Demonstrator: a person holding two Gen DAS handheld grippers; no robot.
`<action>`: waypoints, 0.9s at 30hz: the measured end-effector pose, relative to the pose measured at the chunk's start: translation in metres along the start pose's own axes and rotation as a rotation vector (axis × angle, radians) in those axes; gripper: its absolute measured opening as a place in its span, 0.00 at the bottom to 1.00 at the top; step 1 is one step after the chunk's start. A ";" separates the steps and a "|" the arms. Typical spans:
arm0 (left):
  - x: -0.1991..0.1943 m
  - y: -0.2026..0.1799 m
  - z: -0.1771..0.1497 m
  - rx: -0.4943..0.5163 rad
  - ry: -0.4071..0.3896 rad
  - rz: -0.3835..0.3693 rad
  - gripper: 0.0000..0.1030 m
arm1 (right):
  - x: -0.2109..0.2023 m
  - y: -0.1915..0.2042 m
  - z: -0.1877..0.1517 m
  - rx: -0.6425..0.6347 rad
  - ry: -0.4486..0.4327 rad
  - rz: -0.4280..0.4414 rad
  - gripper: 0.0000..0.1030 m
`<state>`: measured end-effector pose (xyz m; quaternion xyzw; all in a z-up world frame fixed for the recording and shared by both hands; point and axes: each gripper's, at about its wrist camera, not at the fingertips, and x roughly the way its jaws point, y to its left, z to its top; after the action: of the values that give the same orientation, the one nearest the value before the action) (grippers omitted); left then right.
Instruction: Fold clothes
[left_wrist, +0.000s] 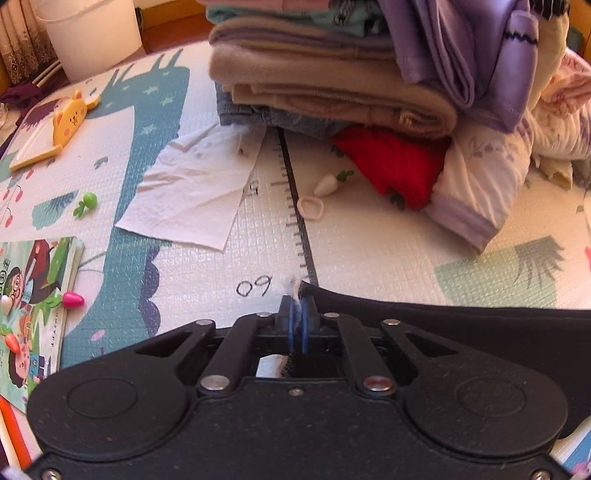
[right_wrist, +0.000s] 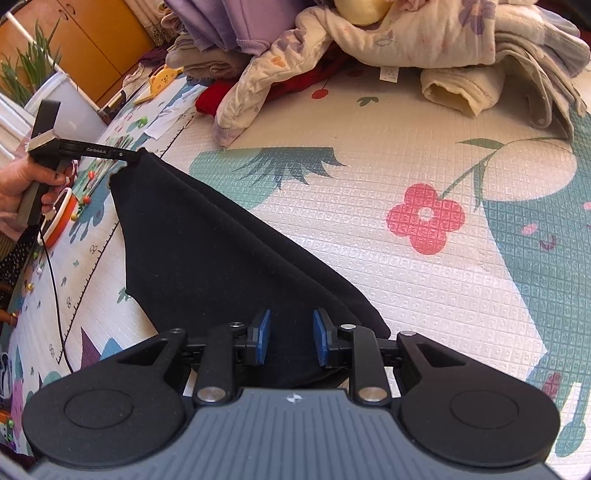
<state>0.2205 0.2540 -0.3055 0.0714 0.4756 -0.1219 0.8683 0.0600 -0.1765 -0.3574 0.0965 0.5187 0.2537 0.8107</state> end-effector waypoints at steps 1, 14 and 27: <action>-0.006 0.002 0.001 -0.012 -0.027 -0.010 0.03 | -0.001 -0.002 -0.001 0.011 -0.006 0.003 0.25; 0.018 -0.024 0.009 0.070 0.036 0.119 0.06 | -0.013 -0.002 -0.005 0.032 -0.074 0.046 0.27; 0.016 -0.120 0.009 0.603 0.088 -0.228 0.26 | -0.013 0.013 0.008 -0.200 -0.095 -0.111 0.55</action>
<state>0.2026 0.1344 -0.3148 0.2768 0.4601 -0.3506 0.7673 0.0583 -0.1717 -0.3382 -0.0020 0.4564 0.2543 0.8527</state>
